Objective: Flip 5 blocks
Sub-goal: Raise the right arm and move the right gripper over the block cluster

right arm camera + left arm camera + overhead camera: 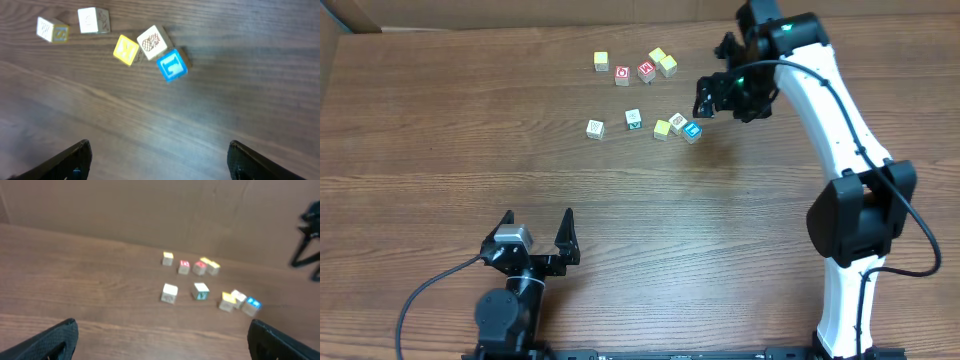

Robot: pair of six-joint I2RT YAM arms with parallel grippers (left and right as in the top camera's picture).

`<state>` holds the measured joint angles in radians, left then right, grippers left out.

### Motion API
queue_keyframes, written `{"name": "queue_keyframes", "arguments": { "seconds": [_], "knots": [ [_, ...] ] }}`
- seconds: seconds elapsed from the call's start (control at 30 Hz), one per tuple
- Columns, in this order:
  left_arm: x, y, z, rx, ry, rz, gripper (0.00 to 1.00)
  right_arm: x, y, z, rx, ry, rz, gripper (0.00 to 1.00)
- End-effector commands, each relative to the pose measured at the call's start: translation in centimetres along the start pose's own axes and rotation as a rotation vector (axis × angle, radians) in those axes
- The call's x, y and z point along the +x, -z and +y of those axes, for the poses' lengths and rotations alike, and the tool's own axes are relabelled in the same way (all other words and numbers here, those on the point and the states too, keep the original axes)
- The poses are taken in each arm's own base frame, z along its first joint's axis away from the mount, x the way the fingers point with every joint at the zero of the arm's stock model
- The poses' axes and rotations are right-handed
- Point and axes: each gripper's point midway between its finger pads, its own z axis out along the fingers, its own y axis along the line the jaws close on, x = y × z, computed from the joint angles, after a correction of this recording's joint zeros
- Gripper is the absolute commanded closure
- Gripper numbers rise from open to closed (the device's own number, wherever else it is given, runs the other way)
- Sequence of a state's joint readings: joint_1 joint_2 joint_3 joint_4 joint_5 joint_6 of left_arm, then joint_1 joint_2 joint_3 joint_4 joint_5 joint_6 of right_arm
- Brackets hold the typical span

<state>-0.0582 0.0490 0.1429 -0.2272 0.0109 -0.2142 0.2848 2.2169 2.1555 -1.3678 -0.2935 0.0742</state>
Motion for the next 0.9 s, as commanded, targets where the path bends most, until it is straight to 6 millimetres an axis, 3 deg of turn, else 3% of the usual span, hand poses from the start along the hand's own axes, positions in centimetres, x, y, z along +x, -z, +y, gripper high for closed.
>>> {"name": "queue_keyframes", "arguments": {
  "seconds": [0.0,0.17,0.3,0.47,0.6,0.77,0.87],
  "knots": [
    [-6.9,1.7,-1.8,0.029,0.004,-0.057,0.0,-0.5,-1.5,0.3,0.057,0.042,-0.014,0.13],
    [-12.7,0.4,-3.3,0.009,-0.073,0.141,0.0,-1.9,-3.4,3.0,0.031,0.12,-0.083,0.16],
    [-14.0,-2.6,-4.1,-0.002,-0.088,0.42,0.0,-2.2,-5.3,5.0,0.03,0.112,-0.124,0.2],
    [-11.3,-6.9,-5.6,0.061,-0.02,0.768,0.0,-2.3,-7.9,5.4,0.085,-0.016,-0.18,0.2],
    [-7.4,-9.8,-5.4,0.059,0.026,0.973,0.0,-1.6,-10.2,6.5,0.073,-0.07,-0.197,0.25],
    [-2.7,-12.0,-4.5,0.035,0.052,1.121,0.0,-1.1,-11.7,5.2,0.217,-0.152,-0.271,0.27],
    [-1.6,-13.1,-4.2,0.031,0.053,1.137,0.0,-1.3,-12.2,5.4,0.257,-0.154,-0.325,0.26]
  ]
}}
